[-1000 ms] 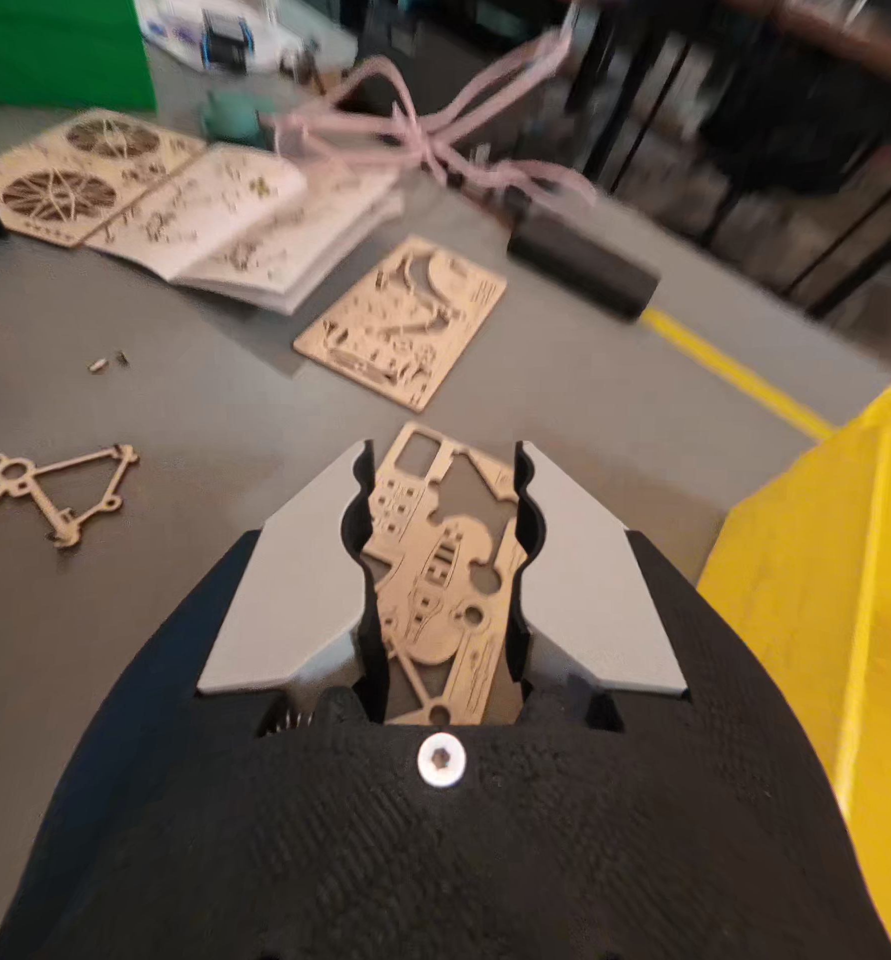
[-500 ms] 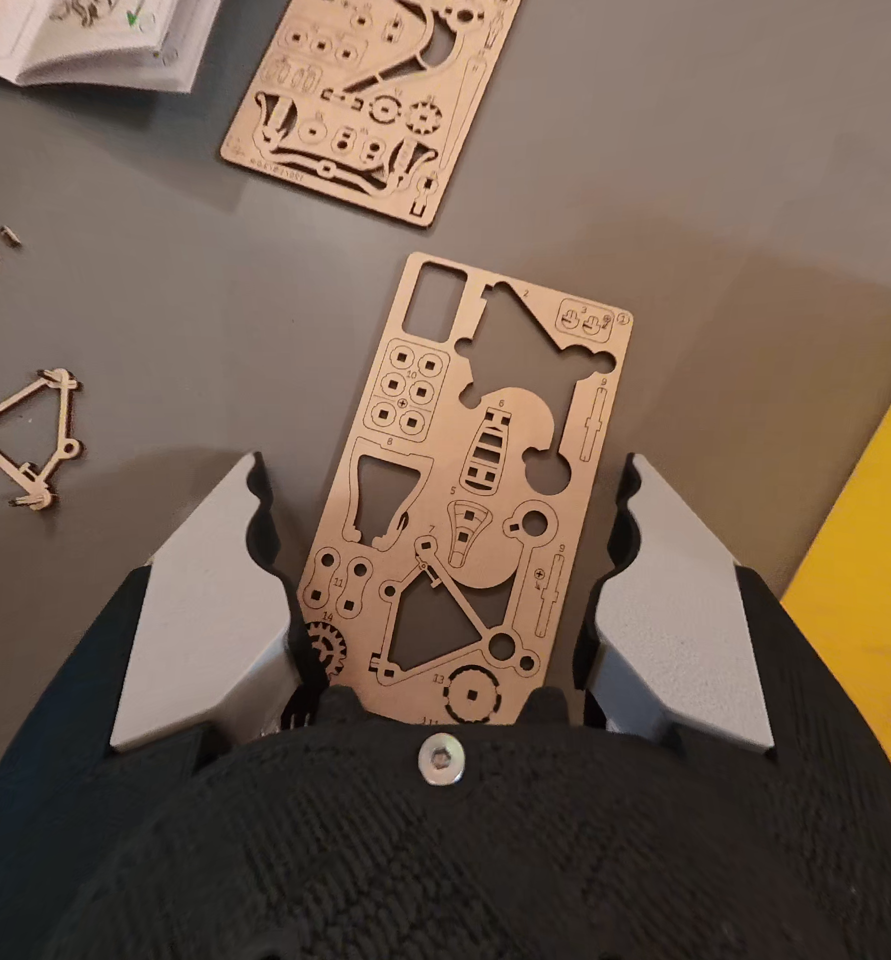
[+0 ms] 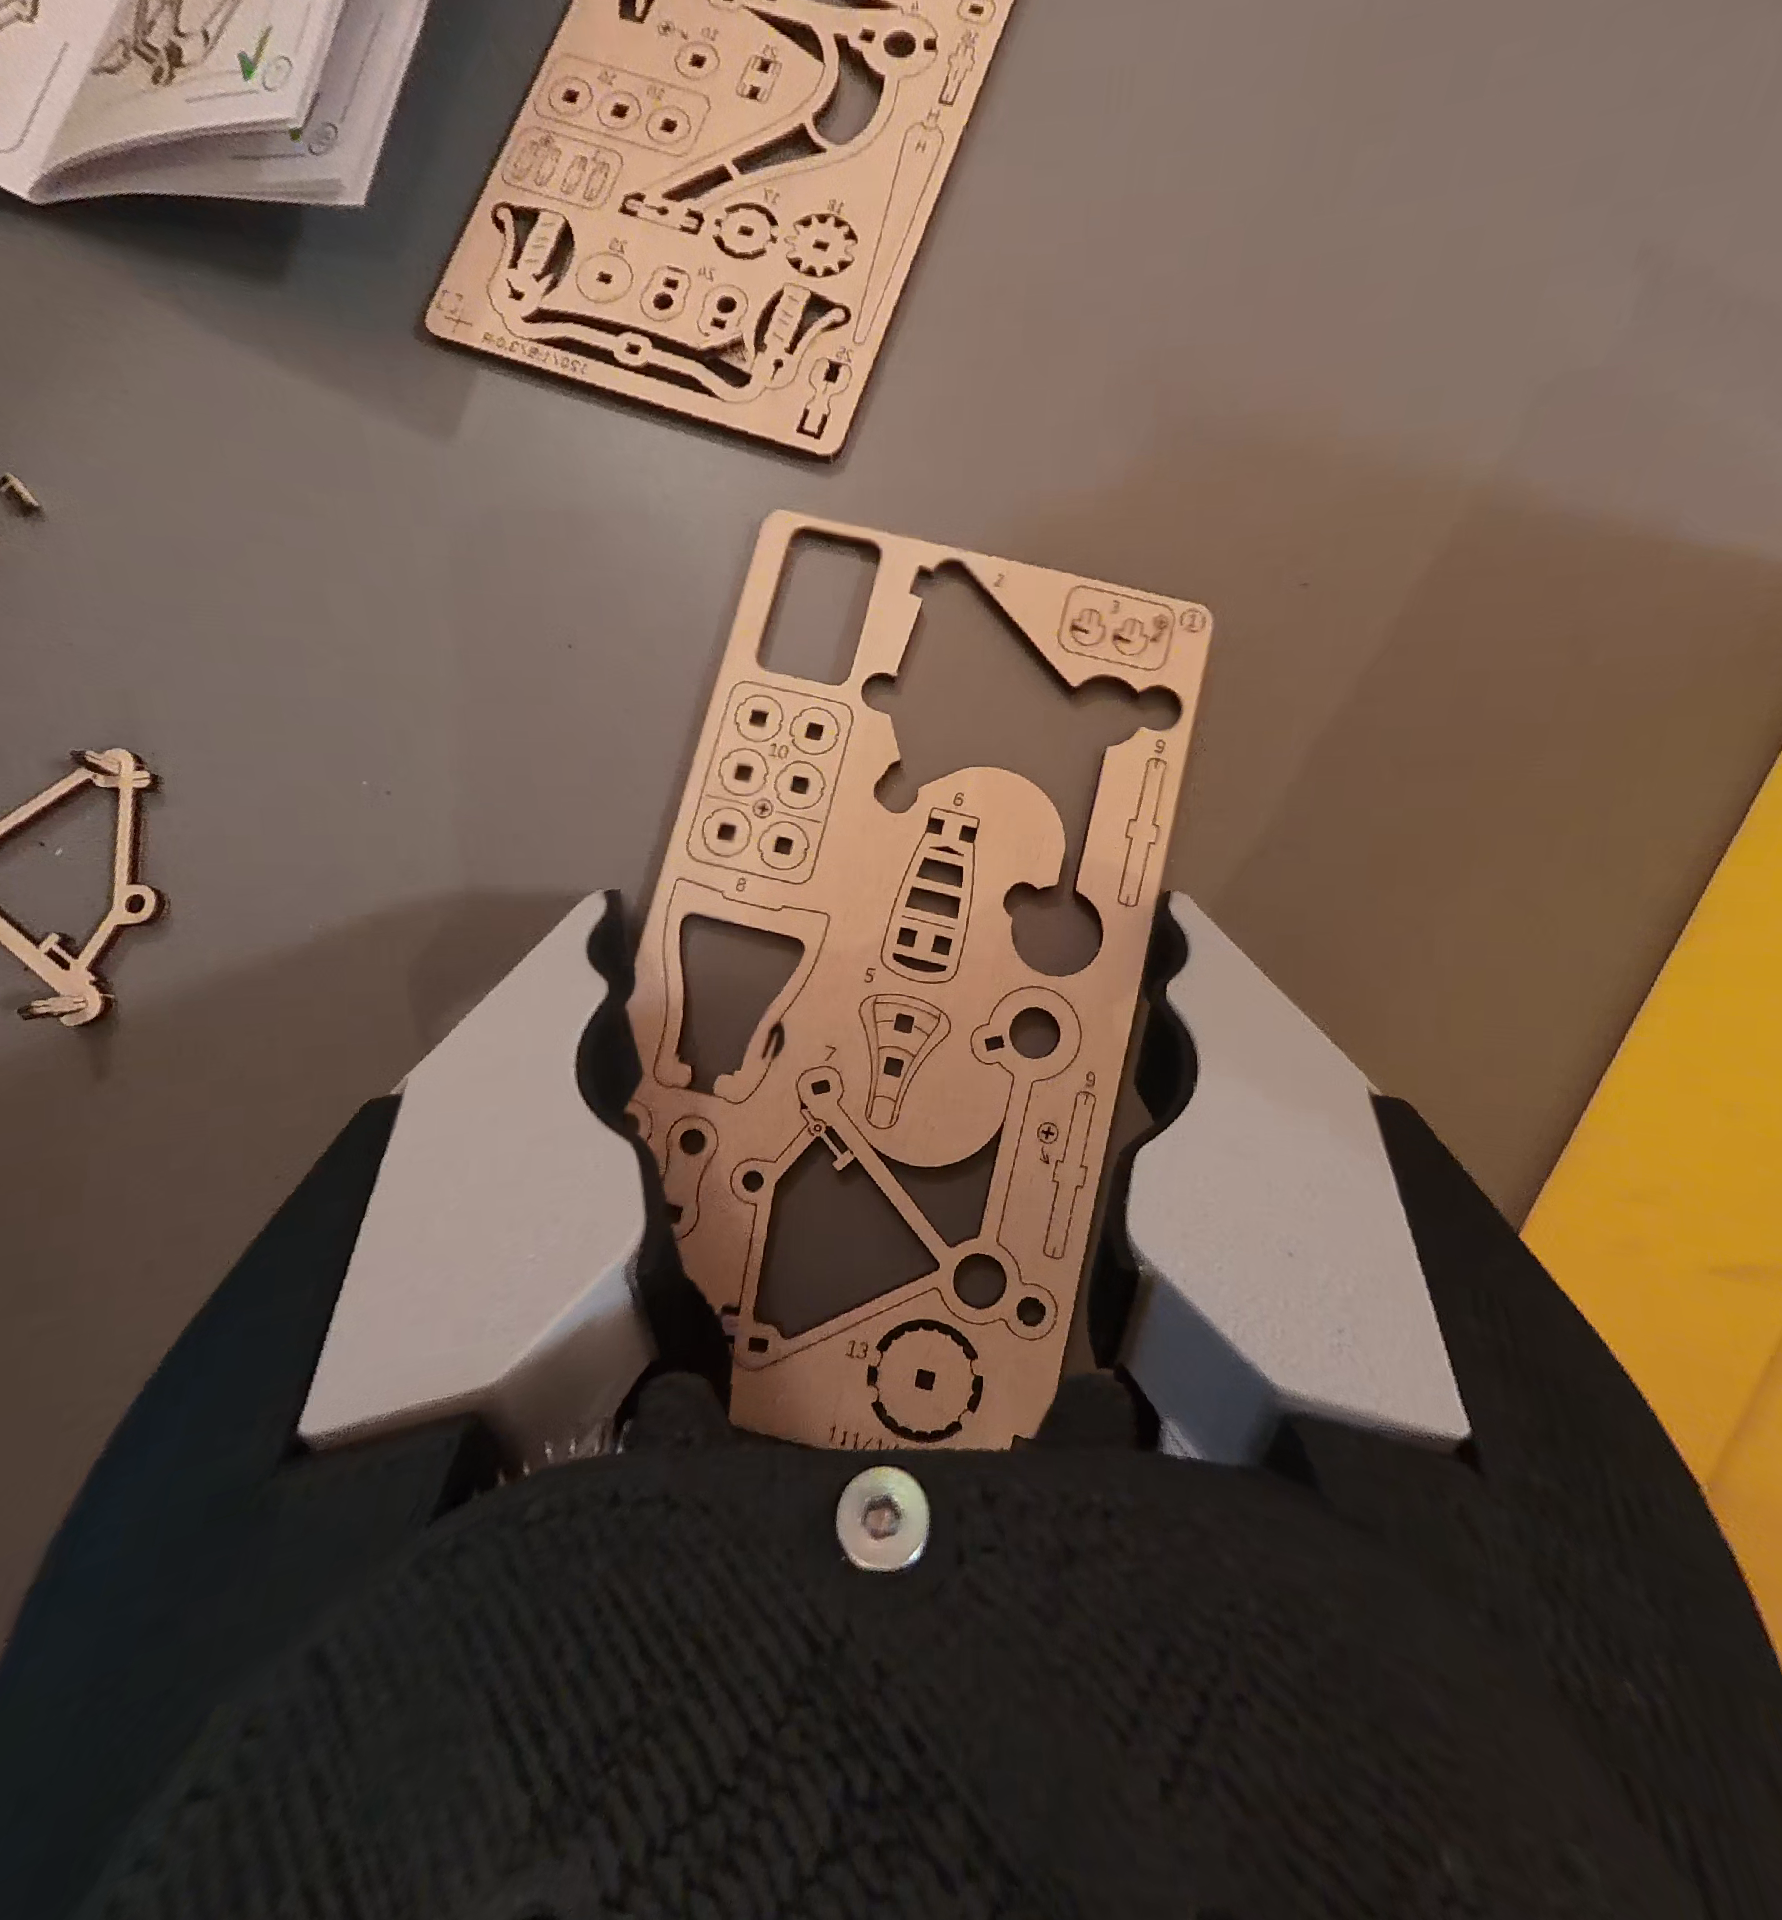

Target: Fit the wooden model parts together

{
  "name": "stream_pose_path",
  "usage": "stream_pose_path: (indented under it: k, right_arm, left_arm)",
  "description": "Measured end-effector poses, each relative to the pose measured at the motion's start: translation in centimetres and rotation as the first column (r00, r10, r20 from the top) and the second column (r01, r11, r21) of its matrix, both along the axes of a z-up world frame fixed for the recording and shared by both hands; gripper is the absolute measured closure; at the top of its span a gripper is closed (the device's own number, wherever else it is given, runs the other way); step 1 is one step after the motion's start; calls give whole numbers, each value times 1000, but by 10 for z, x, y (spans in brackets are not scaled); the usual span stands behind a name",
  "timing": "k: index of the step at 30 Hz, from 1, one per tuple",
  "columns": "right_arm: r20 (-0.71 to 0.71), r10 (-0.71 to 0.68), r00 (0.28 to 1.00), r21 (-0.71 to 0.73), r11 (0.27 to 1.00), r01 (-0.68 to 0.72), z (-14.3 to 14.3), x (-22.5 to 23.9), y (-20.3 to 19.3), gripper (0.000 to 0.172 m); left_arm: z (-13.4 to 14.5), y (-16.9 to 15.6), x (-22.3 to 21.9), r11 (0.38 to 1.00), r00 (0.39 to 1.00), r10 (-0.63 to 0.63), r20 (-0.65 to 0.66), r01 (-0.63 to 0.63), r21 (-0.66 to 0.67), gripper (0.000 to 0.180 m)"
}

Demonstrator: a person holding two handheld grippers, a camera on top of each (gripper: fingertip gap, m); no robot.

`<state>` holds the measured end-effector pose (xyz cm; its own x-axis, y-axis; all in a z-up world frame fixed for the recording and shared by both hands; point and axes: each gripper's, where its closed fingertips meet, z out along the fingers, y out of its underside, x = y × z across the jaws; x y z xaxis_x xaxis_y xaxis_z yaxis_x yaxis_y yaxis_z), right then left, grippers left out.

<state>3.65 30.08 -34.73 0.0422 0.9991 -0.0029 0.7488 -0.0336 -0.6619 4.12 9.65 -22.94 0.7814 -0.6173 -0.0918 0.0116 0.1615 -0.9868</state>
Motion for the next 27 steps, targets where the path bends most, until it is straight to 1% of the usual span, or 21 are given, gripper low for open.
stream_pose_path:
  k: [2,10,19,27]
  right_arm:
    - [-5,5,1000,1,1000,-5,0,-1,-1,78]
    - [-11,12,1000,11,1000,-12,1,-2,-2,78]
    - [-35,42,998,103,994,-39,6,-6,0,79]
    - [-34,45,998,97,994,-41,6,-6,-1,79]
  left_arm:
    - [0,0,0,1000,1000,-1,0,1,0,173]
    - [0,0,0,1000,1000,-2,0,2,-1,173]
    - [0,0,0,1000,1000,-3,-3,3,0,173]
    - [-1,0,0,1000,1000,-4,-6,4,0,173]
